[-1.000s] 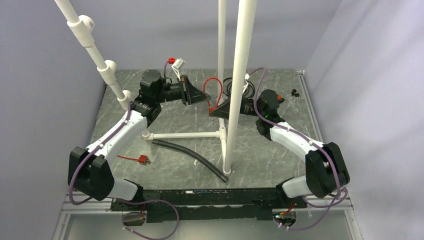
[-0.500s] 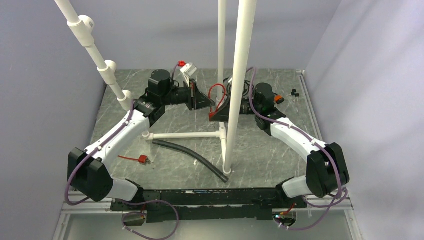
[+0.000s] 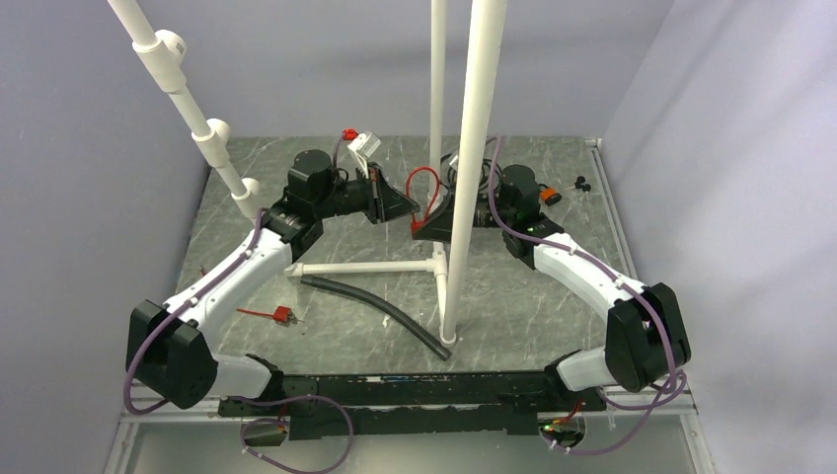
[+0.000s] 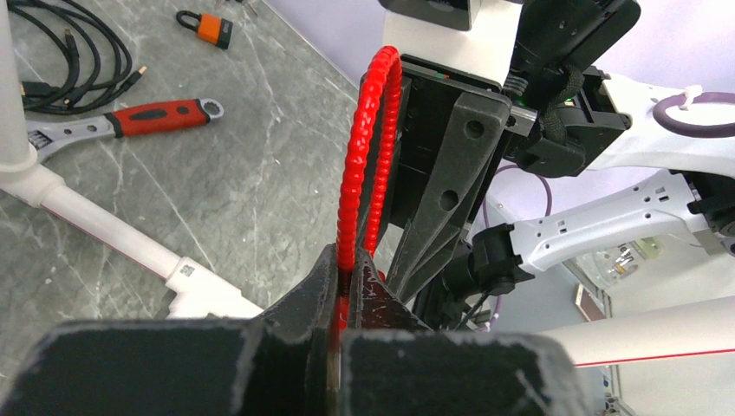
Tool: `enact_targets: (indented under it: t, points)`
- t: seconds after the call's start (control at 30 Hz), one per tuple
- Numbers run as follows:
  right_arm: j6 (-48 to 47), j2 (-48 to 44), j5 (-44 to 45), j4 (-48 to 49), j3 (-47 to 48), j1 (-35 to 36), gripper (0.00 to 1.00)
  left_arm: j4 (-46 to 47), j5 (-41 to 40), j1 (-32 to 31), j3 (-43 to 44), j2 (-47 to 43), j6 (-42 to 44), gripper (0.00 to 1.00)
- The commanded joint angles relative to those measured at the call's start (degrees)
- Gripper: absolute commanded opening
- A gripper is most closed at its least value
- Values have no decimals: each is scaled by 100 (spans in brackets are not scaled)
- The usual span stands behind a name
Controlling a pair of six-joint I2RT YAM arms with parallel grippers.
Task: Lock with the key
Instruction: Lock the lock.
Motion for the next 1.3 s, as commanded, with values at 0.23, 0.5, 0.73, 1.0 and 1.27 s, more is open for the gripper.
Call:
enact_targets:
  t: [0.23,0.5,0.73,1.0,1.27]
  points:
    - [-159,-327,714,1429,476,-28,0,-432,712,-333,-266,282,-539,0]
    - [491,-320,939,1579,287,-64,0,-1070,703,-271,620,512,477,0]
    - [1075,-339,1129,1651,-57,-171,0,-1045,717,47,1309,629,282,10]
    - [1506,-333,1348,1753,-130,-274,0,-825,623,482,1767,597,73,45]
    - [2455,-350,1820,1841,-197,-363,0,-79,69,646,880,-37,128,60]
